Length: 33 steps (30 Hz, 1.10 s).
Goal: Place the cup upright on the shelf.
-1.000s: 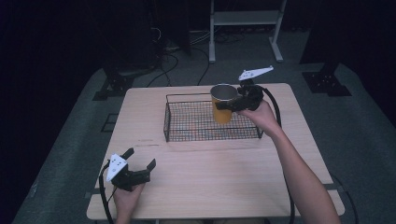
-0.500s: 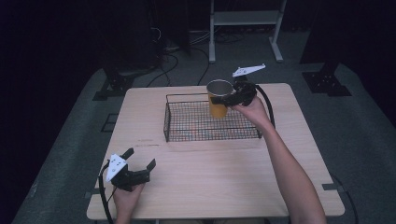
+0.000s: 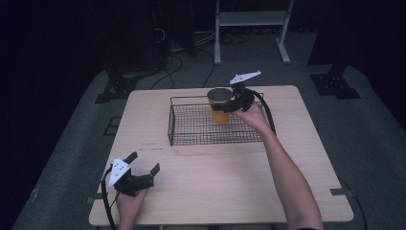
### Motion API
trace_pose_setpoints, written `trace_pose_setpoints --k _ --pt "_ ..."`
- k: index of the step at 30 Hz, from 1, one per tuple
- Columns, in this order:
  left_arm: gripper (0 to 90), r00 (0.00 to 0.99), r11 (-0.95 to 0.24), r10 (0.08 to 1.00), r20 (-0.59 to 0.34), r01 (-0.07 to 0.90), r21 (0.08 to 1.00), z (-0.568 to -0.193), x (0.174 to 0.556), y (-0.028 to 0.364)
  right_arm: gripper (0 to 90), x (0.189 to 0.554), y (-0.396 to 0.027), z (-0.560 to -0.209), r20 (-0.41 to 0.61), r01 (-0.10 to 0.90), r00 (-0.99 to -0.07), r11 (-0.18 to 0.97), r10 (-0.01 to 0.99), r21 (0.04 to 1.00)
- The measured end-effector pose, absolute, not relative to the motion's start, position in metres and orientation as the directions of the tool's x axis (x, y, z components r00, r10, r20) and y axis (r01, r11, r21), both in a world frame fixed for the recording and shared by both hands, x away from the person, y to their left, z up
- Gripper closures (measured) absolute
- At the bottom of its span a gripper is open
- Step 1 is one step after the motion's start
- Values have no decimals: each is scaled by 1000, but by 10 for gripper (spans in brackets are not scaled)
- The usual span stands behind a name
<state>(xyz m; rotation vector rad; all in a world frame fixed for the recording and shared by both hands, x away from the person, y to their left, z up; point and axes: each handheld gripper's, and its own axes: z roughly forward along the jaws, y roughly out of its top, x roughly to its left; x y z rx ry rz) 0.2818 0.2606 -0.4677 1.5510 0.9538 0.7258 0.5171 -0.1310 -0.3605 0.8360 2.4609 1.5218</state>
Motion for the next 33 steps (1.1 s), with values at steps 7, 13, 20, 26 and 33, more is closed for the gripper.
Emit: trace_pose_setpoints --k 7,13,20,26,33 --pt "0 485 -53 873 -46 189 981 -468 282 261 125 522 -125 -375 171 389 -845 363 507 847" --pt "0 486 -53 873 -47 189 980 -468 282 261 126 528 -122 -387 160 393 -843 384 514 835" --pt "0 486 -53 873 -47 190 980 -468 282 261 125 533 -122 -398 173 421 -835 406 522 811" --pt "0 485 -52 873 -48 189 981 -468 282 261 123 536 -119 -409 164 434 -833 440 528 786" --pt "0 485 -49 873 -50 190 980 -468 282 261 122 538 -118 -413 157 431 -836 453 526 781"
